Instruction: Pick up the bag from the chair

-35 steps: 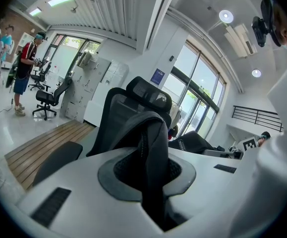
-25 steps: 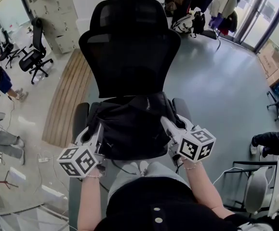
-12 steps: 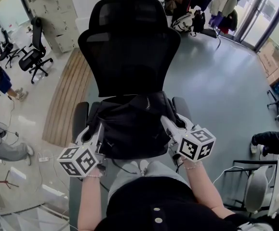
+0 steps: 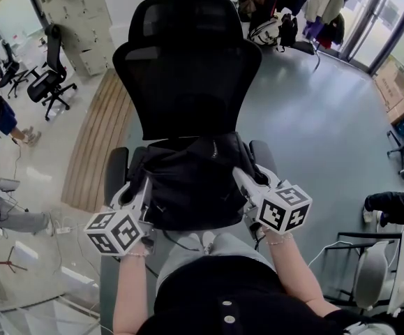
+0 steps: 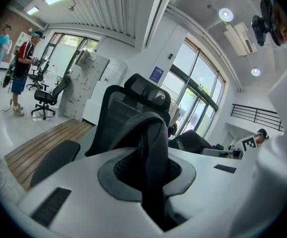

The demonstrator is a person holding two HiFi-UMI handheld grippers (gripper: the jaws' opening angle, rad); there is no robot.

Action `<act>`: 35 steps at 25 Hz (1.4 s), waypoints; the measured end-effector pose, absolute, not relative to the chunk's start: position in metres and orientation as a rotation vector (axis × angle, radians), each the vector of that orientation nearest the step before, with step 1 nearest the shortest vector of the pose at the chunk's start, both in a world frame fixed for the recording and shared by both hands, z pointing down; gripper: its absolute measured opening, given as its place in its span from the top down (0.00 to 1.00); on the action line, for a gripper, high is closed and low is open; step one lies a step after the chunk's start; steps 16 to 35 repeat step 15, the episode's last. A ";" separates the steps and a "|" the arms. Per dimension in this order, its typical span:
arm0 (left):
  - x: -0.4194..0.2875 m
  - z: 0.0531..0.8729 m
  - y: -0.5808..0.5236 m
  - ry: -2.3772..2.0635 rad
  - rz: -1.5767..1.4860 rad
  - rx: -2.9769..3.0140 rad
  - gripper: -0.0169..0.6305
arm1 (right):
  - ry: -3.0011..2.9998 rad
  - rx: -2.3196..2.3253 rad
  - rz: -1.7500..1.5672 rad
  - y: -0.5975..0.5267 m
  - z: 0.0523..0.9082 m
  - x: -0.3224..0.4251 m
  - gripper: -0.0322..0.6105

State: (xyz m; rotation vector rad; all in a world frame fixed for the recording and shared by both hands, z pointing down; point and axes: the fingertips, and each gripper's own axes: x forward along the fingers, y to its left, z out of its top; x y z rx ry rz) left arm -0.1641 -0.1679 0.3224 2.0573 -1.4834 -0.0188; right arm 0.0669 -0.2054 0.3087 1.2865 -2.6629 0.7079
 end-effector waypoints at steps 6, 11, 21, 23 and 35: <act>-0.163 0.323 -0.169 -1.484 -0.015 2.048 0.87 | -2.658 1.275 0.717 -0.206 0.310 0.067 0.86; -0.163 0.325 -0.170 -1.485 -0.023 2.037 0.87 | -2.653 1.270 0.724 -0.206 0.313 0.068 0.86; -0.162 0.324 -0.172 -1.486 -0.019 2.039 0.87 | -2.654 1.273 0.738 -0.207 0.314 0.068 0.86; -0.162 0.324 -0.172 -1.486 -0.019 2.039 0.87 | -2.654 1.273 0.738 -0.207 0.314 0.068 0.86; -0.162 0.324 -0.172 -1.486 -0.019 2.039 0.87 | -2.654 1.273 0.738 -0.207 0.314 0.068 0.86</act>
